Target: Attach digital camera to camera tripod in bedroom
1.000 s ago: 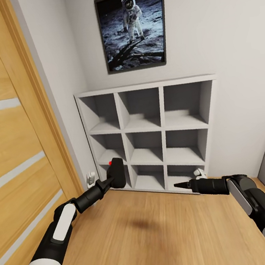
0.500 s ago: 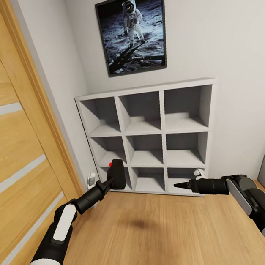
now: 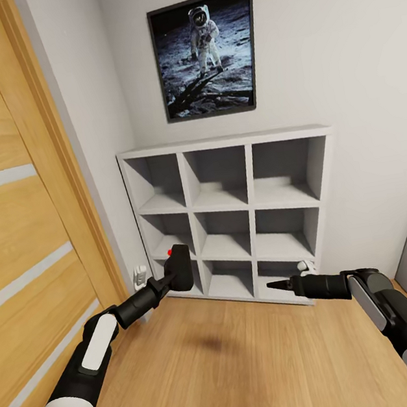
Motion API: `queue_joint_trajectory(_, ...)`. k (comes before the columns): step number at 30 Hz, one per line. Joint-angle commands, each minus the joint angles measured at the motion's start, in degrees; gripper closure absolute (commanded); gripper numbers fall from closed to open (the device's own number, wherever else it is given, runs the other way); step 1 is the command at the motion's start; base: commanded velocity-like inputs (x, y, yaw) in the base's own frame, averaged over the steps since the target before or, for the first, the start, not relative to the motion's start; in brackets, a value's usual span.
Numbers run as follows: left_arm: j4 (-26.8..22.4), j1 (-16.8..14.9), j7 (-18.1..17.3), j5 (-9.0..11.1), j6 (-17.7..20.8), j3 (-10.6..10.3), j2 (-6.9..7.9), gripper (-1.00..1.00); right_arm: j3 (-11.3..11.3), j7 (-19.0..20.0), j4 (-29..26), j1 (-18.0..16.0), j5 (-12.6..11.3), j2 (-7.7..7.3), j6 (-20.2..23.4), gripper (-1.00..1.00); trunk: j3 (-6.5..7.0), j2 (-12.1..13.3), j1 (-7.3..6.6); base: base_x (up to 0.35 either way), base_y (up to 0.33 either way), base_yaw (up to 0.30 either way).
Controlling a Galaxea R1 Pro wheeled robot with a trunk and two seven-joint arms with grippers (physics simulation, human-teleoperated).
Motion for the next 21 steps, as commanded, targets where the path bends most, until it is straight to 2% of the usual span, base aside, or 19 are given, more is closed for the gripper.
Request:
queue_joint_trajectory(1, 0.0, -0.04, -0.02, 0.31, 0.22, -0.07, 0.04, 1.0, -0.07, 0.15, 0.03, -0.04, -0.01, 0.0, 0.25, -1.0, 0.12, 0.39, -0.23, 0.0, 0.0, 0.0)
queue_joint_trajectory(21, 0.13, -0.04, 0.04, 0.3, 0.22, -0.07, 0.04, 1.0, -0.03, 0.17, 0.14, -0.04, -0.03, 0.06, 0.24, -1.0, 3.71, 8.41, -4.62, 0.0, 0.0, 0.0)
